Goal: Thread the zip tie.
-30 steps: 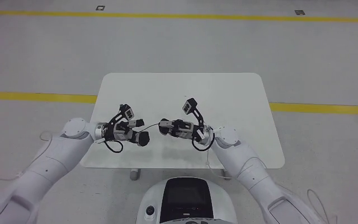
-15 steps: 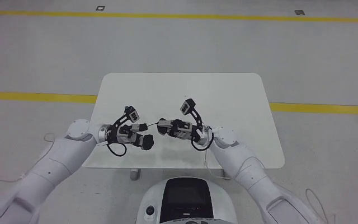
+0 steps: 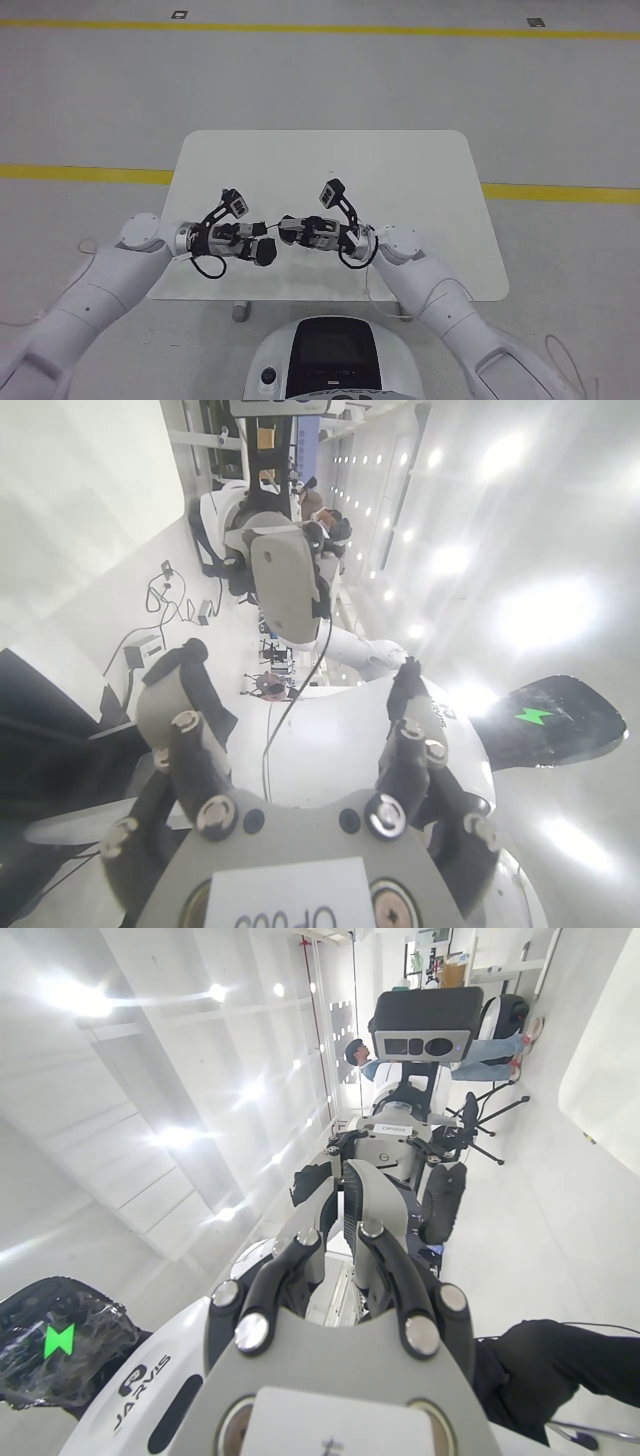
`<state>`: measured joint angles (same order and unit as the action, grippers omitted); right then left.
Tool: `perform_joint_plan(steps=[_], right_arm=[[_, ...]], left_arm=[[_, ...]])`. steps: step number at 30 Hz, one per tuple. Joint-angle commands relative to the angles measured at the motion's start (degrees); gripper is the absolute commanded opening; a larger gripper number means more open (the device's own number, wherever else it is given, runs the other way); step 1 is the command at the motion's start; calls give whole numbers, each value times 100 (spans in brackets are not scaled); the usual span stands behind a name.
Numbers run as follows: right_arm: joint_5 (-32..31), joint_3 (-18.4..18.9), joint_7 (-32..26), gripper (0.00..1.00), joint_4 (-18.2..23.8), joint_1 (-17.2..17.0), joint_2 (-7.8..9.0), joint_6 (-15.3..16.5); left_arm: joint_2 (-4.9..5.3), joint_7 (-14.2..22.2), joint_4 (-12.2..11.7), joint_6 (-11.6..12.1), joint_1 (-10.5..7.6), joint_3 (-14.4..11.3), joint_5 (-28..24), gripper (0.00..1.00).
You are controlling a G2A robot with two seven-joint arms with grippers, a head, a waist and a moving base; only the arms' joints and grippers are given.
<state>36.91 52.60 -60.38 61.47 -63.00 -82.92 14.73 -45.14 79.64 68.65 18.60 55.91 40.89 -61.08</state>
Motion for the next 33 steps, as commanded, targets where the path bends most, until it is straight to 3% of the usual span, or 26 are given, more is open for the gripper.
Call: perform_joint_plan(steps=[1,7,14,33], right_arm=[[-69,9,10,0,5,6,13,-59],[-282,46,86,0,77,-16,55,-183],[-581,-42,175,0,148,-14,79,-471],[-823,-172,427,0,-17,112,77,-799]], left_arm=[[0,0,-23,-2,2,10,6,47],[-7,0,-125,12,-5,60,39,40],[-53,0,-254,-7,3,91,103,39],[-177,-11,-505,3,23,285,142,34]])
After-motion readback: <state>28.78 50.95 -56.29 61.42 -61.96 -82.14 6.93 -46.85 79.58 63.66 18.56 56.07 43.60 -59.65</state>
